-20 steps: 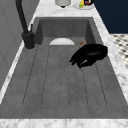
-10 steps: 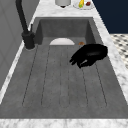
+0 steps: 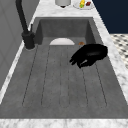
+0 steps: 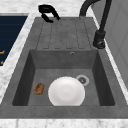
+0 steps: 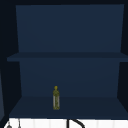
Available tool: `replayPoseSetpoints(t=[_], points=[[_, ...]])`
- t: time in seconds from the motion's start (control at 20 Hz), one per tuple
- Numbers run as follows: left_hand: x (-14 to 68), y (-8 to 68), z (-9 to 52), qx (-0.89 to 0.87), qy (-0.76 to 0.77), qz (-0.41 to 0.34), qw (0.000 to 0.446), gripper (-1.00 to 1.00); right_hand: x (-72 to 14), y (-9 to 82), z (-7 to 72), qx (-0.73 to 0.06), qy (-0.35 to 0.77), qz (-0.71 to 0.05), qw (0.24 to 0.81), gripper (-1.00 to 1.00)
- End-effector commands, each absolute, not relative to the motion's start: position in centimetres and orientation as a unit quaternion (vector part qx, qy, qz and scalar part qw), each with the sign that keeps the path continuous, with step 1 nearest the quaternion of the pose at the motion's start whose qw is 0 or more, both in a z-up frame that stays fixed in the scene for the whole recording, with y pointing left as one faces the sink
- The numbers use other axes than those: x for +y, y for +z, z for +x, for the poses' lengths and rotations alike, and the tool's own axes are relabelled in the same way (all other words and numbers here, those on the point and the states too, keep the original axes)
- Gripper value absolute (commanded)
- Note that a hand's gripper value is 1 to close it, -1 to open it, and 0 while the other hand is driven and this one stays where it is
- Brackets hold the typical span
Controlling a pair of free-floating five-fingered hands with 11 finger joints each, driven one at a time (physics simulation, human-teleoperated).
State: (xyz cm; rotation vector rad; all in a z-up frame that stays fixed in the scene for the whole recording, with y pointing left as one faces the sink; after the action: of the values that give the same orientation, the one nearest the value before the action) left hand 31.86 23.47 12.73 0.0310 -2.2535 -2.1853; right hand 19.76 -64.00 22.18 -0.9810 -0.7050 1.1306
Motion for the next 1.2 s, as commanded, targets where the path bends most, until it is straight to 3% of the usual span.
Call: replayPoseSetpoints(t=[0.0, 1.15], points=[[23.5, 12.7, 31.9, -0.718, -0.696, 0.010, 0.001, 0.00, -60.9, 22.2, 20.5, -0.300, 0.512, -0.426, 0.683, -1.00], [23.5, 12.7, 31.9, -0.718, -0.696, 0.010, 0.001, 0.00, -43.4, 16.0, 17.9, -0.351, 0.512, -0.437, 0.651, -1.00]])
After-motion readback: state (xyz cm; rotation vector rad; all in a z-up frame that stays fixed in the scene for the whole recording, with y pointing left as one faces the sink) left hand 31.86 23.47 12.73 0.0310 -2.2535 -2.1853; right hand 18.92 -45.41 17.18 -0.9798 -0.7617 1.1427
